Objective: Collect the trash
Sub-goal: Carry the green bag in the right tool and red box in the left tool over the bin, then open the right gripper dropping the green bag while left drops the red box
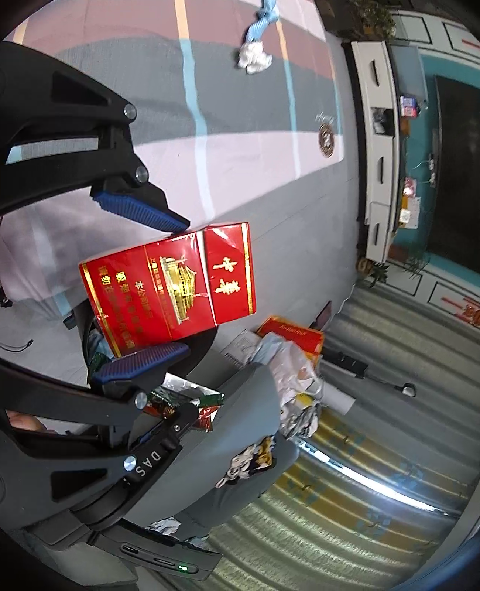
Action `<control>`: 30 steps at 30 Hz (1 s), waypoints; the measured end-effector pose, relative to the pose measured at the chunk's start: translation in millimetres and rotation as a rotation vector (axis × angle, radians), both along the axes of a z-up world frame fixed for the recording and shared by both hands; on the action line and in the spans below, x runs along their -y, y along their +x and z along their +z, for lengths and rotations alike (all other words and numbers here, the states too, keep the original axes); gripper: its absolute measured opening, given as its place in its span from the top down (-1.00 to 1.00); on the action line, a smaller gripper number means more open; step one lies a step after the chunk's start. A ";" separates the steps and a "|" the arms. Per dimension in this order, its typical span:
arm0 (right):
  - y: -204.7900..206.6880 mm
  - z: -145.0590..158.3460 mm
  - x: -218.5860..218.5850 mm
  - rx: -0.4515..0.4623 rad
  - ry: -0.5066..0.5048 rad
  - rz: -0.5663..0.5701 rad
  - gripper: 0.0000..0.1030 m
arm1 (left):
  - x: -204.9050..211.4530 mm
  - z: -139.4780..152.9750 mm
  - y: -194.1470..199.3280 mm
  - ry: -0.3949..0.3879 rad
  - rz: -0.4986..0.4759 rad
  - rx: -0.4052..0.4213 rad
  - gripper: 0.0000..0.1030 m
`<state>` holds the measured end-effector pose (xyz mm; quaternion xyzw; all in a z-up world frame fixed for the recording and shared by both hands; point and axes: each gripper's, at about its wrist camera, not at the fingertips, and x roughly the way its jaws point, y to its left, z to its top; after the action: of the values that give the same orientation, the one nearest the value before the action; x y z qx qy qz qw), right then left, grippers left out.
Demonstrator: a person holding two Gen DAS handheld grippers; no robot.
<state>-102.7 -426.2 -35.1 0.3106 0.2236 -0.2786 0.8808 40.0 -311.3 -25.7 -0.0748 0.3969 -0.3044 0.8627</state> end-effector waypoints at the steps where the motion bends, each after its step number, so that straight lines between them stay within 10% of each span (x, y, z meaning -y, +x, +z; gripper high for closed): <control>1: 0.2 -1.2 0.6 -0.007 -0.003 -0.007 0.44 | 5.8 -2.6 0.4 -0.001 -0.015 -0.008 -0.22; 30: -23.5 -30.2 39.5 -0.075 0.074 -0.173 0.44 | 68.4 -50.8 23.2 0.019 -0.143 -0.155 -0.22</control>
<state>-126.2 -465.7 -65.3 0.3503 0.2390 -0.3565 0.8325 63.2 -379.7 -76.5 -0.0617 0.4697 -0.3548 0.8060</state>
